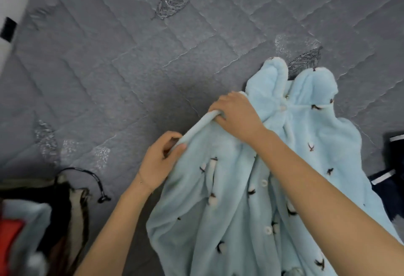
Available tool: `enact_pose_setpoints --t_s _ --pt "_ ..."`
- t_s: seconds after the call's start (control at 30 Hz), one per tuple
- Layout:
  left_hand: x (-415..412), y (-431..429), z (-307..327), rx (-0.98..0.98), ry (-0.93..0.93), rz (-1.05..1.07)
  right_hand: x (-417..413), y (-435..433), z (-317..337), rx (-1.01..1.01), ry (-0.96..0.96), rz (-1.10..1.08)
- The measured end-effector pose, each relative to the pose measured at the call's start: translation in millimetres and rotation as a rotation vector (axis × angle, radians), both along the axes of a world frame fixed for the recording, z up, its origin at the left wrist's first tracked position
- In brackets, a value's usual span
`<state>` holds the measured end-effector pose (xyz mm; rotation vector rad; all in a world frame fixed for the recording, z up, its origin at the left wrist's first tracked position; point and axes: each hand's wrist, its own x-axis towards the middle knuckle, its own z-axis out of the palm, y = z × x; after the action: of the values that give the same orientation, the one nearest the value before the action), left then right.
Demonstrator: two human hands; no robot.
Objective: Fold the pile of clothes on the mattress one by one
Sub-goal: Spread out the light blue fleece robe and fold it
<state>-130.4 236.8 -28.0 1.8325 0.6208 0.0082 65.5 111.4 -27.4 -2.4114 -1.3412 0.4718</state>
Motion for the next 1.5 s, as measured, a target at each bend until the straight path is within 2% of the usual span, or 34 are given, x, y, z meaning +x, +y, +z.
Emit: enact_pose_setpoints --t_s 0.07,0.1,0.2,0.27,0.33,0.47,0.57,0.67,0.73,0.83,0.9,0.97,1.0,1.07,1.13,1.2,1.27,1.33,1.5 --pt "-10.6 3.4 0.0 -0.239 0.145 -0.023 4.5 4.4 8.8 0.135 0.094 -0.08" --pt "-15.1 3.4 -1.3 -0.292 0.219 -0.1 3.2 6.3 11.9 0.171 0.132 -0.111" --pt "-27.5 -2.6 -4.3 -0.327 0.356 -0.3 -4.1 8.2 15.5 0.227 0.245 -0.232" --pt "-34.1 1.8 -3.1 -0.3 0.361 -0.235 -7.2 4.4 16.5 0.213 0.28 -0.303" --pt "-37.3 13.5 4.3 -0.16 0.301 -0.093 -7.3 -0.9 17.7 0.156 0.266 -0.342" --pt "-31.3 37.0 32.1 0.358 0.161 0.16 -10.1 1.0 21.2 0.001 0.137 -0.322" --pt "-23.0 41.9 47.8 0.508 0.15 0.2 -18.7 18.2 29.9 -0.046 0.024 -0.203" --pt "-27.8 44.6 47.7 0.463 0.199 0.144 -36.9 37.8 42.2 -0.076 0.224 0.085" --pt "-39.7 49.6 44.1 0.444 0.174 0.048 -45.2 46.7 46.5 -0.078 0.291 0.186" --pt "-58.6 55.0 39.9 0.389 0.201 -0.141 -44.7 51.7 48.6 0.011 0.335 0.119" --pt "-67.2 53.8 45.1 0.088 0.209 -0.148 -43.4 50.7 47.1 0.052 0.339 0.062" --pt "-70.5 49.8 56.5 -0.234 0.13 -0.075 -46.2 48.6 43.0 0.068 0.333 0.02" --pt "-69.5 48.5 63.8 -0.313 0.084 -0.061 -48.9 47.4 40.3 0.067 0.34 -0.005" --pt "-65.8 49.3 74.7 -0.385 0.023 -0.064 -53.4 43.2 35.8 0.071 0.368 -0.058" --pt "-63.4 55.1 81.4 -0.439 0.092 -0.057 -53.6 36.3 34.5 0.087 0.375 -0.131" --pt "-63.9 65.3 81.7 -0.364 0.311 -0.184 -46.8 27.9 37.2 0.114 0.364 -0.237" --pt "-69.3 74.3 73.1 -0.067 0.595 -0.401 -35.9 18.5 39.0 0.119 0.331 -0.319" --pt "-75.1 77.9 64.7 0.175 0.755 -0.554 -25.8 10.0 39.5 0.103 0.284 -0.37" --pt "-92.0 78.6 48.3 0.053 0.622 -0.439 -11.6 0.4 37.4 0.096 0.266 -0.478"
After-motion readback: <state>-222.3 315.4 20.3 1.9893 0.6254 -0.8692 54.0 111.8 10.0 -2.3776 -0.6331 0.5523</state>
